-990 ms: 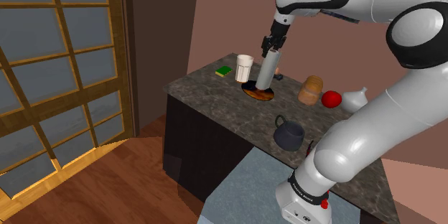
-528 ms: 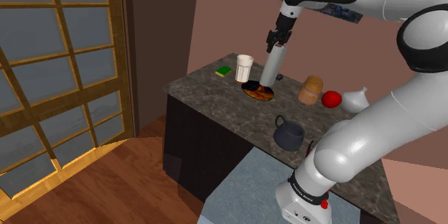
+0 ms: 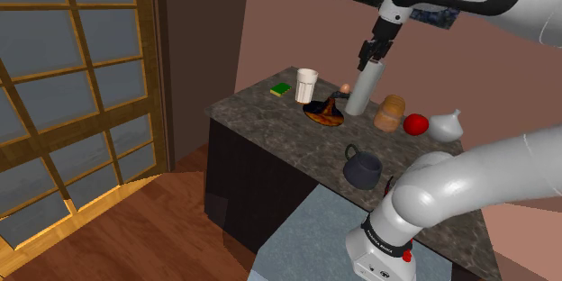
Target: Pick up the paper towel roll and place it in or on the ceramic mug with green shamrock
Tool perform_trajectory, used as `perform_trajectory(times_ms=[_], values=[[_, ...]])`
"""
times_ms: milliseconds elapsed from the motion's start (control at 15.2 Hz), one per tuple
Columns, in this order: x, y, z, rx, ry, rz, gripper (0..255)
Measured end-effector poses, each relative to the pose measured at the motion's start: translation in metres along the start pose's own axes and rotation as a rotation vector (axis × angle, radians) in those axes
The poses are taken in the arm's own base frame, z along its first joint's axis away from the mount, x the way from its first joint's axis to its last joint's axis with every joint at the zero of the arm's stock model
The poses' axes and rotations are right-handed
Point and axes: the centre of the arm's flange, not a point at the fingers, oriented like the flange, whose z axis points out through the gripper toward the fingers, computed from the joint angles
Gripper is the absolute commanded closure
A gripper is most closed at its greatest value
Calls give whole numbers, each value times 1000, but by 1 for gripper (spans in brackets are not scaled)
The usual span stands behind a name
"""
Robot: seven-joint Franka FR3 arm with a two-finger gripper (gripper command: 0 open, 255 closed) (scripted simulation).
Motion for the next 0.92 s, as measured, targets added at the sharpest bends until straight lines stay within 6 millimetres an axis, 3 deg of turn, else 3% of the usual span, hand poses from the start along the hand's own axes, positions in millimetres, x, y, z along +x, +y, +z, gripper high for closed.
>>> perform_trajectory(times_ms=[660, 924], values=[[-126, 1, -48, -1, 1, 0, 255], [-156, 2, -51, -1, 0, 0, 255]])
